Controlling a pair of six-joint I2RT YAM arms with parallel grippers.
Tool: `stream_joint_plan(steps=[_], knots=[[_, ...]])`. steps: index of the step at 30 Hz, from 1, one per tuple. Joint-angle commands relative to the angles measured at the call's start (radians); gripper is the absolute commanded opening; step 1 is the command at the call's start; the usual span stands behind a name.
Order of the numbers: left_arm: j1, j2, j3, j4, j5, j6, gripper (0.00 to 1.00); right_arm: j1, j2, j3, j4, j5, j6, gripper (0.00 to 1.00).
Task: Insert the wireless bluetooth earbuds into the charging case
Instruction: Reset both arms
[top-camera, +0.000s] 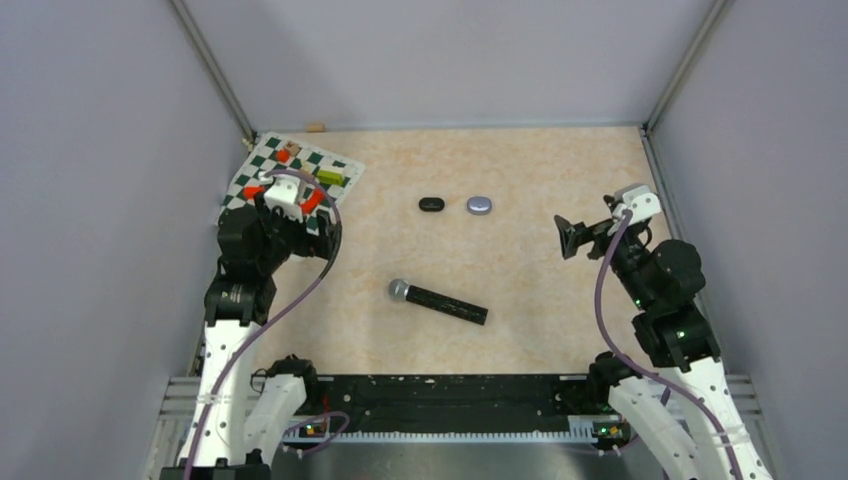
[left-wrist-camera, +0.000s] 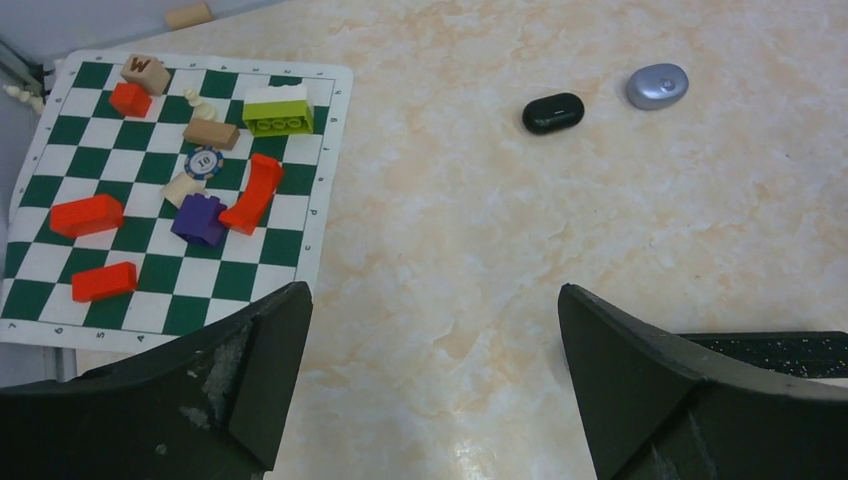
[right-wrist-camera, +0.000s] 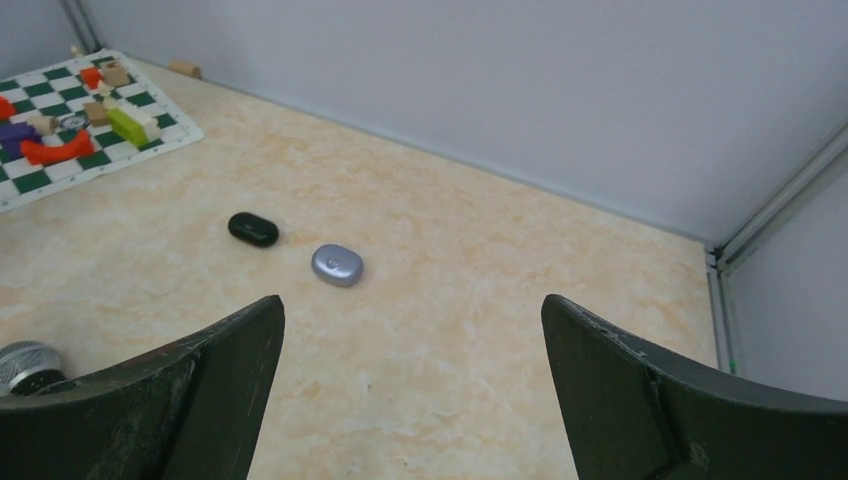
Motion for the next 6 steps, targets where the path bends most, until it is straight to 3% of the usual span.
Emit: stream_joint_plan(steps=[1,6], knots=[[0.035,0.005,-0.013,0.062,-0.019,-0.018,0.99,0.006,-0.028,-0.014,0.098,0.123,-0.009,0.99],[0.052,0.020,-0.006,0.054,0.004,-0.014,0.99,0.013,-0.031,-0.036,0.130,0.163,-0.029,0.99]])
